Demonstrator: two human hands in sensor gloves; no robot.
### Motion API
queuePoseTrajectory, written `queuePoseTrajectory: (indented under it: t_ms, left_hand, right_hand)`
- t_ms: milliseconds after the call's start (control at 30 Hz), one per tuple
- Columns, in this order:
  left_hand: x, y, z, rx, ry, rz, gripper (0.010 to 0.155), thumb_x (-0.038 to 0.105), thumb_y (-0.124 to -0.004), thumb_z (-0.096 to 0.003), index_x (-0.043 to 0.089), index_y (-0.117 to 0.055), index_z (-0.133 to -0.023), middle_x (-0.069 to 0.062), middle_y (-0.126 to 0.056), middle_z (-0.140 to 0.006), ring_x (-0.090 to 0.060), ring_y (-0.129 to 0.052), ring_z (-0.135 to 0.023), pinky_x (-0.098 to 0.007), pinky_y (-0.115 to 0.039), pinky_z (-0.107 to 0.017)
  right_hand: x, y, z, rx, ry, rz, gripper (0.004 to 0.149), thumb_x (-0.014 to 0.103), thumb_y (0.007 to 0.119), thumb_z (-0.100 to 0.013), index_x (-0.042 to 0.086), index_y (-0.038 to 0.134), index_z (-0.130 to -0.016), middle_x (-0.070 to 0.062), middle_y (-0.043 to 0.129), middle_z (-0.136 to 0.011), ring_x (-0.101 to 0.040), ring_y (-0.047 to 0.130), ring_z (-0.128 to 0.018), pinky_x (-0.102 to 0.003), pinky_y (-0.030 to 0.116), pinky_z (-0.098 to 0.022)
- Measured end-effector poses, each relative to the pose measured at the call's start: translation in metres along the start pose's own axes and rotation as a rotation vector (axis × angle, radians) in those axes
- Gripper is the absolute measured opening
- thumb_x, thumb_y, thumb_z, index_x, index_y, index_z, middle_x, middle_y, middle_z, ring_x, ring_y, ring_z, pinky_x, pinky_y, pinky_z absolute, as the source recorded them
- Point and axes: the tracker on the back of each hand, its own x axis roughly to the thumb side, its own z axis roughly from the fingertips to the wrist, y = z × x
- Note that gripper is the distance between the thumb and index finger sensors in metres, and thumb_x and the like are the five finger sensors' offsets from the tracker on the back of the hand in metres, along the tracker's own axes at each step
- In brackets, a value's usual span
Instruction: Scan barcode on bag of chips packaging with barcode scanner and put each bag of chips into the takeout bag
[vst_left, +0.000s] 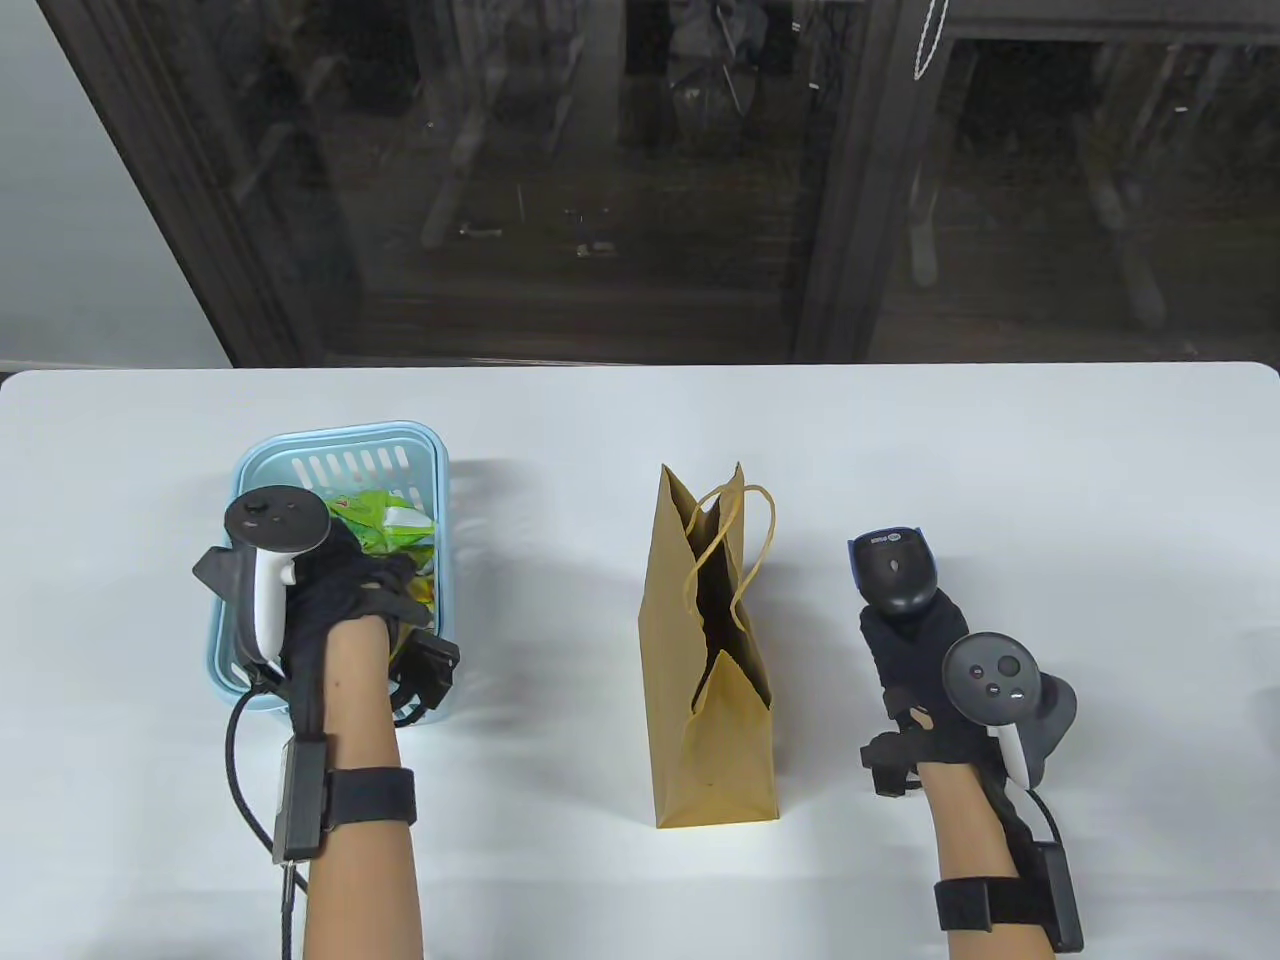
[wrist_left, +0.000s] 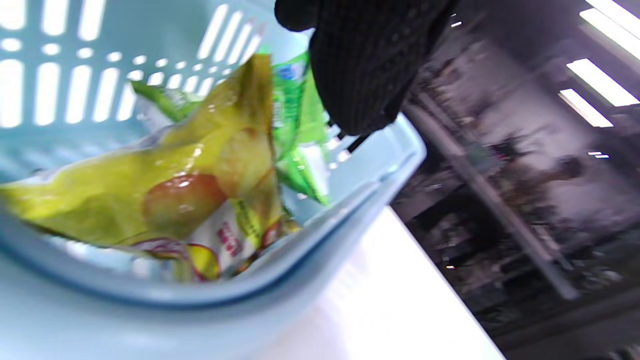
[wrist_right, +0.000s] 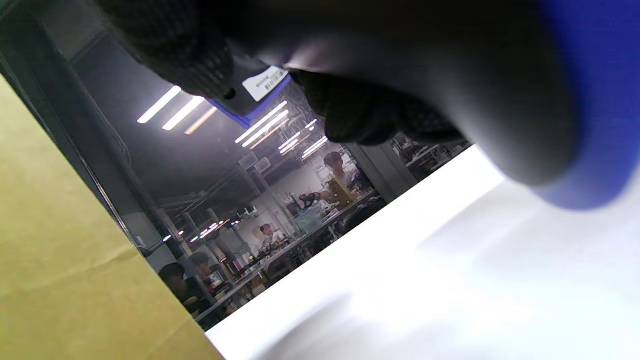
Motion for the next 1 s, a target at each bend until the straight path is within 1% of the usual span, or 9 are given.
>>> queuePoseTrajectory:
  t_ms: [233,333,433,600,700,800,833,900,1000]
  left_hand:
    - [-0.009,-0.006,-0.027,-0.014,0.169,-0.049,0.066,0.020,-0.088,-0.0506,-0.001,-0.061,-0.107,-0.021,-0.023,-0.117,-0.049,-0.015,-0.102,-0.063,-0.036,-0.071]
    - [-0.009,-0.007,-0.032,0.033,0.153,-0.050,0.054,0.018,-0.087,-0.0508,0.001,-0.073,-0.100,-0.022,-0.031,-0.118,-0.051,-0.021,-0.102,-0.063,-0.043,-0.070]
    - [-0.007,-0.006,-0.030,0.031,0.149,-0.050,0.044,0.014,-0.084,-0.0511,0.003,-0.081,-0.094,-0.023,-0.042,-0.116,-0.054,-0.032,-0.102,-0.063,-0.045,-0.069]
    - [0.003,0.004,-0.012,0.163,0.010,-0.030,0.038,0.014,-0.084,-0.0498,0.003,-0.088,-0.086,-0.026,-0.051,-0.107,-0.052,-0.046,-0.091,-0.064,-0.045,-0.064]
    - [0.009,0.016,0.008,0.281,-0.098,0.007,0.038,0.016,-0.085,-0.0502,0.007,-0.088,-0.087,-0.022,-0.051,-0.106,-0.042,-0.056,-0.083,-0.061,-0.049,-0.062]
    - [0.016,0.027,0.030,0.391,-0.199,0.064,0.038,0.018,-0.084,-0.0503,0.010,-0.089,-0.087,-0.018,-0.057,-0.105,-0.031,-0.071,-0.070,-0.054,-0.062,-0.056]
    - [0.018,0.029,0.036,0.415,-0.225,0.081,0.038,0.019,-0.084,-0.0504,0.012,-0.089,-0.087,-0.017,-0.061,-0.103,-0.025,-0.080,-0.062,-0.050,-0.071,-0.051]
    - [0.023,0.033,0.047,0.434,-0.318,0.155,0.039,0.021,-0.082,-0.0511,0.014,-0.087,-0.089,-0.016,-0.064,-0.103,-0.021,-0.087,-0.048,-0.045,-0.079,-0.039]
    - [0.029,0.032,0.058,0.383,-0.415,0.245,0.039,0.025,-0.079,-0.0524,0.020,-0.082,-0.091,-0.019,-0.074,-0.102,-0.017,-0.096,-0.029,-0.039,-0.086,-0.020]
  right_hand:
    - [0.000,0.002,0.000,0.016,-0.004,0.004,0.051,0.049,0.077,-0.058,0.015,0.069,-0.095,-0.010,0.081,-0.087,-0.022,0.098,-0.059,-0.036,0.090,-0.042]
    - [0.000,0.003,-0.001,0.020,0.000,0.003,0.051,0.049,0.077,-0.059,0.015,0.070,-0.095,-0.010,0.081,-0.087,-0.023,0.098,-0.059,-0.036,0.090,-0.042]
    - [-0.001,0.003,-0.002,0.024,0.006,0.002,0.051,0.049,0.077,-0.059,0.015,0.070,-0.095,-0.010,0.081,-0.087,-0.023,0.098,-0.059,-0.036,0.090,-0.042]
    - [-0.001,0.003,-0.002,0.025,0.007,0.001,0.050,0.049,0.078,-0.059,0.014,0.070,-0.095,-0.010,0.081,-0.087,-0.023,0.098,-0.059,-0.037,0.090,-0.042]
    - [-0.001,0.002,-0.002,0.020,0.004,0.001,0.050,0.049,0.078,-0.059,0.014,0.070,-0.095,-0.011,0.081,-0.087,-0.023,0.098,-0.059,-0.037,0.090,-0.042]
    - [-0.001,0.001,-0.002,0.015,0.000,0.003,0.051,0.049,0.078,-0.058,0.014,0.070,-0.095,-0.011,0.081,-0.087,-0.023,0.098,-0.059,-0.037,0.090,-0.041]
    - [-0.001,0.001,-0.002,0.014,0.000,0.003,0.051,0.049,0.078,-0.058,0.014,0.070,-0.094,-0.011,0.081,-0.087,-0.023,0.098,-0.059,-0.037,0.090,-0.041]
    - [-0.002,0.001,-0.002,0.012,-0.001,0.001,0.051,0.049,0.078,-0.058,0.014,0.070,-0.095,-0.011,0.081,-0.087,-0.023,0.098,-0.059,-0.037,0.090,-0.042]
    - [-0.002,0.001,-0.002,0.006,-0.003,-0.001,0.051,0.049,0.078,-0.058,0.014,0.070,-0.094,-0.010,0.081,-0.087,-0.023,0.098,-0.059,-0.037,0.090,-0.042]
